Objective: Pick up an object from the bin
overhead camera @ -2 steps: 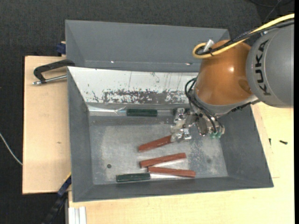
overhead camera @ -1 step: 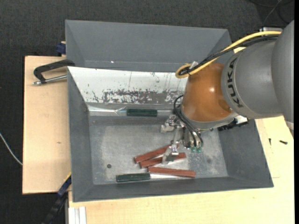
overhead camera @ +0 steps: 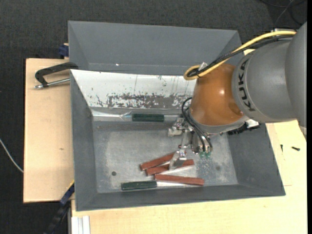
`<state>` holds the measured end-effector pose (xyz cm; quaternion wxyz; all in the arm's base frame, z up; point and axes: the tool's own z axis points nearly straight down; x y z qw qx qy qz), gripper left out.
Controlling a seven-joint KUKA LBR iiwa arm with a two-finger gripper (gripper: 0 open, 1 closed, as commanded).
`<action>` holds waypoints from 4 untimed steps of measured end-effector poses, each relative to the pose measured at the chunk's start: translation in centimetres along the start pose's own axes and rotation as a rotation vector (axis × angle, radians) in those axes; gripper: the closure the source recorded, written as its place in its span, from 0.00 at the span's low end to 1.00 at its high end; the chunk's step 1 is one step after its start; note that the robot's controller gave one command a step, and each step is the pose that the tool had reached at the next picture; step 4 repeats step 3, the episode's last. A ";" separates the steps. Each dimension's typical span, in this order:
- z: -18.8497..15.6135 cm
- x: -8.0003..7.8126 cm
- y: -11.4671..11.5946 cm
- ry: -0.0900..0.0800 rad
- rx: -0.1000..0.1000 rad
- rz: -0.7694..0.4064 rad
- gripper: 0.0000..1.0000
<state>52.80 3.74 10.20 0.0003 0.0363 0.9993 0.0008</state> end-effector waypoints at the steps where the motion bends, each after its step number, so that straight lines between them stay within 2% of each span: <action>1: 2.6 2.0 2.5 0.011 0.006 -0.156 1.00; 4: 2.6 2.0 2.5 0.011 0.006 -0.156 1.00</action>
Offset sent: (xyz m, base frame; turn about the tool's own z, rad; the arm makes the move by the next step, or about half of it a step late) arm 0.0000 0.0000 0.0000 0.0000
